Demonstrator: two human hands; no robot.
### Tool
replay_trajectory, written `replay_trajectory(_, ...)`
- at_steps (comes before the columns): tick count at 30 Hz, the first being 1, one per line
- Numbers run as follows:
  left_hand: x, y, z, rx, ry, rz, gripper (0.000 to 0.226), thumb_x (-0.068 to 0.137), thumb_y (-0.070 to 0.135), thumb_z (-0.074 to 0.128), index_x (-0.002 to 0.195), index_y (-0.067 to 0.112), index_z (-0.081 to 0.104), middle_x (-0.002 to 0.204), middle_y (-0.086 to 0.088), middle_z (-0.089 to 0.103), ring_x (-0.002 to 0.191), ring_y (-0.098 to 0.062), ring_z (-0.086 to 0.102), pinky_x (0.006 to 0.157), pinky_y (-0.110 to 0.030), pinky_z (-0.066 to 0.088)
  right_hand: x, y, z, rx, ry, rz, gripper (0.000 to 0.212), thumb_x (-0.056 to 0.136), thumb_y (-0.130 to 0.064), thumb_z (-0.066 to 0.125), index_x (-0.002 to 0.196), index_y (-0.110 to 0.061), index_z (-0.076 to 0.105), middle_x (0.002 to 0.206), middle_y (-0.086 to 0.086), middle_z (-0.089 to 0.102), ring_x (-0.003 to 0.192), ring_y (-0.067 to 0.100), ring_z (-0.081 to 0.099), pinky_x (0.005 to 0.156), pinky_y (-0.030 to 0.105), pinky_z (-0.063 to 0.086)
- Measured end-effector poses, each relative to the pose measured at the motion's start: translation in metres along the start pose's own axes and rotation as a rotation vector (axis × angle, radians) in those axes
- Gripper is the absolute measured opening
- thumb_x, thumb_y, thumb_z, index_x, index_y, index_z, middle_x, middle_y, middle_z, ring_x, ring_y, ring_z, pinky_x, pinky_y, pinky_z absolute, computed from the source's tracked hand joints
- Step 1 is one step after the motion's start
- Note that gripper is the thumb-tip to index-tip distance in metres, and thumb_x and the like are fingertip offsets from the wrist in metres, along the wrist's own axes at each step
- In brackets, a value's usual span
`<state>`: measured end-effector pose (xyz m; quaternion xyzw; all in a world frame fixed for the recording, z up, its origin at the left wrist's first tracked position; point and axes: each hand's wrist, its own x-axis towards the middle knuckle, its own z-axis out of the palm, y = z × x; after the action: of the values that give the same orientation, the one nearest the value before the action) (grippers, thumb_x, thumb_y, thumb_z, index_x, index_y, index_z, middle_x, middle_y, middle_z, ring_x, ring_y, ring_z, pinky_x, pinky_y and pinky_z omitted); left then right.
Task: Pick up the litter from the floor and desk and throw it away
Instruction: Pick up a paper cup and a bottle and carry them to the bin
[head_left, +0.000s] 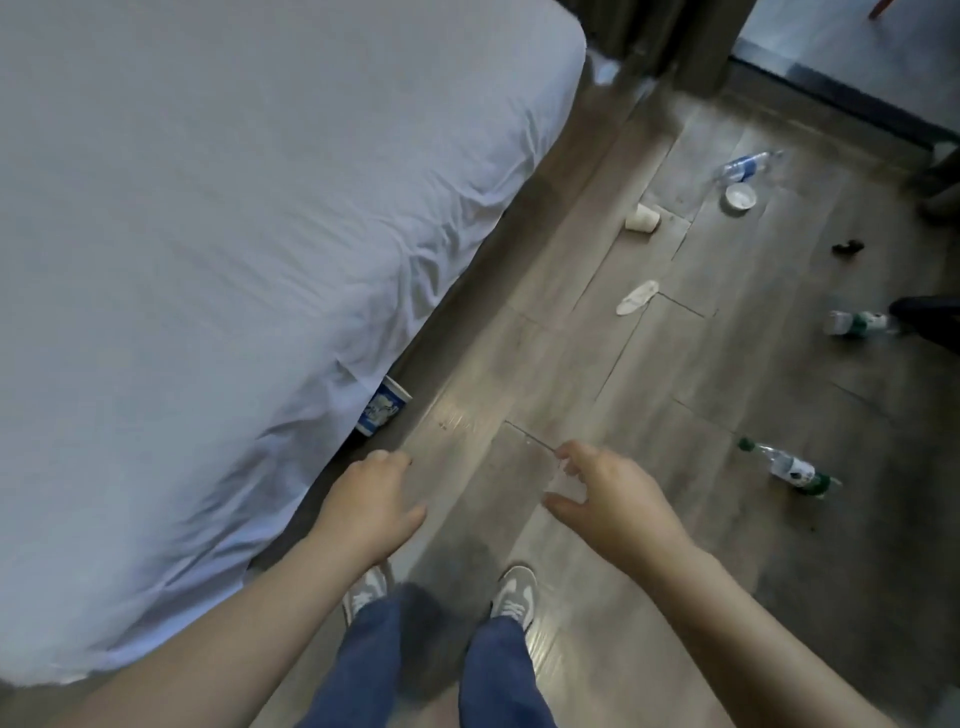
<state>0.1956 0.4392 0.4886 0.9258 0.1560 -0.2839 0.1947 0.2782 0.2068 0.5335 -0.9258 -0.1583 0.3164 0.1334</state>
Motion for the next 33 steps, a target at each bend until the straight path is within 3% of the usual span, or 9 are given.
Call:
replay_trajectory(7, 0.152, -0.070, 0.111, 0.024, 0.017, -0.068, 0.057, 0.082, 0.041, 0.059, 0.129, 0.013, 0.044, 0.124, -0.008, 0.049, 0.109, -0.025, 0.050, 0.089, -0.036, 0.048, 0.138, 0.038, 0.127, 0.020, 0.054, 0.005, 0.055, 0.085, -0.046, 0.064, 0.134, -0.026, 0.049, 0.129, -0.006, 0.058, 0.115, 0.013, 0.056, 0.092, 0.027, 0.046)
replay_trajectory(13, 0.247, -0.124, 0.179, 0.044, 0.072, -0.131, 0.074, 0.083, 0.038, 0.064, 0.143, 0.010, 0.030, 0.142, -0.014, 0.035, 0.122, -0.035, 0.042, 0.099, -0.042, 0.043, 0.221, 0.064, 0.215, 0.022, 0.036, 0.007, 0.053, 0.086, -0.042, 0.066, 0.133, -0.023, 0.051, 0.128, -0.001, 0.059, 0.115, 0.017, 0.056, 0.092, 0.029, 0.047)
replay_trajectory(17, 0.289, -0.160, 0.221, -0.001, 0.014, -0.224, 0.085, 0.083, 0.036, 0.066, 0.149, 0.013, 0.018, 0.152, -0.011, 0.018, 0.137, -0.039, 0.025, 0.110, -0.048, 0.033, 0.262, 0.071, 0.269, 0.038, 0.002, -0.006, 0.053, 0.085, -0.041, 0.067, 0.133, -0.025, 0.051, 0.129, -0.002, 0.058, 0.116, 0.016, 0.056, 0.095, 0.031, 0.049)
replay_trajectory(23, 0.338, -0.194, 0.262, 0.032, -0.024, -0.282, 0.097, 0.082, 0.041, 0.066, 0.152, 0.022, 0.001, 0.157, -0.010, 0.003, 0.142, -0.038, 0.013, 0.112, -0.050, 0.026, 0.305, 0.080, 0.325, 0.039, -0.034, 0.017, 0.052, 0.084, -0.043, 0.066, 0.131, -0.024, 0.052, 0.123, -0.002, 0.059, 0.110, 0.017, 0.058, 0.083, 0.028, 0.046)
replay_trajectory(28, 0.369, -0.212, 0.269, 0.062, -0.028, -0.367, 0.110, 0.079, 0.043, 0.070, 0.150, 0.023, -0.011, 0.159, -0.007, -0.012, 0.146, -0.035, -0.003, 0.114, -0.055, 0.018, 0.321, 0.089, 0.345, 0.051, -0.057, 0.010, 0.052, 0.085, -0.043, 0.066, 0.131, -0.023, 0.052, 0.121, -0.001, 0.059, 0.108, 0.018, 0.059, 0.083, 0.029, 0.047)
replay_trajectory(30, 0.374, -0.213, 0.270, 0.053, -0.045, -0.377, 0.109, 0.078, 0.044, 0.071, 0.151, 0.024, -0.009, 0.159, -0.009, -0.007, 0.145, -0.037, 0.006, 0.113, -0.054, 0.021, 0.325, 0.094, 0.345, 0.061, -0.049, 0.017, 0.051, 0.085, -0.042, 0.067, 0.130, -0.022, 0.053, 0.121, -0.001, 0.060, 0.108, 0.018, 0.058, 0.084, 0.029, 0.047)
replay_trajectory(33, 0.372, -0.210, 0.272, 0.046, 0.096, -0.346, 0.096, 0.074, 0.042, 0.074, 0.146, 0.024, 0.014, 0.147, -0.014, 0.019, 0.134, -0.037, 0.027, 0.104, -0.049, 0.036, 0.325, 0.100, 0.345, 0.079, -0.033, 0.035, 0.051, 0.084, -0.041, 0.068, 0.129, -0.021, 0.054, 0.121, -0.001, 0.061, 0.110, 0.017, 0.057, 0.085, 0.029, 0.045)
